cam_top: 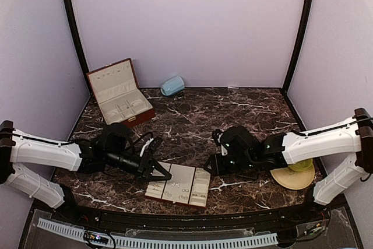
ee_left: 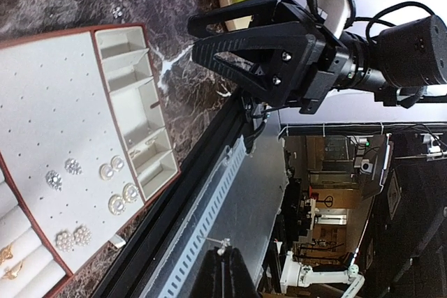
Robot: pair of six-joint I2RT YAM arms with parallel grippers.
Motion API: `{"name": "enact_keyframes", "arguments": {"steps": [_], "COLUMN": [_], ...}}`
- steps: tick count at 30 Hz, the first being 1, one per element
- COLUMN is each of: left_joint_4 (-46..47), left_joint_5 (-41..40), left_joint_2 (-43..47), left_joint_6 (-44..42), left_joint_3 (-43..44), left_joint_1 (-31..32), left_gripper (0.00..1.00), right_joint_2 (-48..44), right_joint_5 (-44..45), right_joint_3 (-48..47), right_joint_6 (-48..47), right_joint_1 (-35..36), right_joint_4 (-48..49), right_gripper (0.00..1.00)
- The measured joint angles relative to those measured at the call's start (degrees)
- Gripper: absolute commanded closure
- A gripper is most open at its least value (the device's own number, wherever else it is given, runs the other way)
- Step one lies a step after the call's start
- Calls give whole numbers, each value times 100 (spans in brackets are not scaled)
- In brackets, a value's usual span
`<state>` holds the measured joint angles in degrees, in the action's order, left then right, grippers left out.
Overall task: Organize the mixed jewelry
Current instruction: Pass from the right arm to the left, then insert the earring into the earring holder.
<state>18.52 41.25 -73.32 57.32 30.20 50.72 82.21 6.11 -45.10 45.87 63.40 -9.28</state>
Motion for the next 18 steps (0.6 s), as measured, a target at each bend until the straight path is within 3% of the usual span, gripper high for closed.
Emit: {"name": "enact_keyframes", "arguments": {"steps": [18], "left_joint_4": [337], "left_joint_5": [-190], "left_joint_2": [-970], "left_joint_6": [374], "left_joint_3": [-262], "left_joint_1": [31], "left_gripper": [100], "right_joint_2": [249], "right_joint_5": [278], "right_joint_3": [-4], "right_joint_6": [295], "right_joint_1": [162], "right_joint_4": [4], "right_gripper": [59]}}
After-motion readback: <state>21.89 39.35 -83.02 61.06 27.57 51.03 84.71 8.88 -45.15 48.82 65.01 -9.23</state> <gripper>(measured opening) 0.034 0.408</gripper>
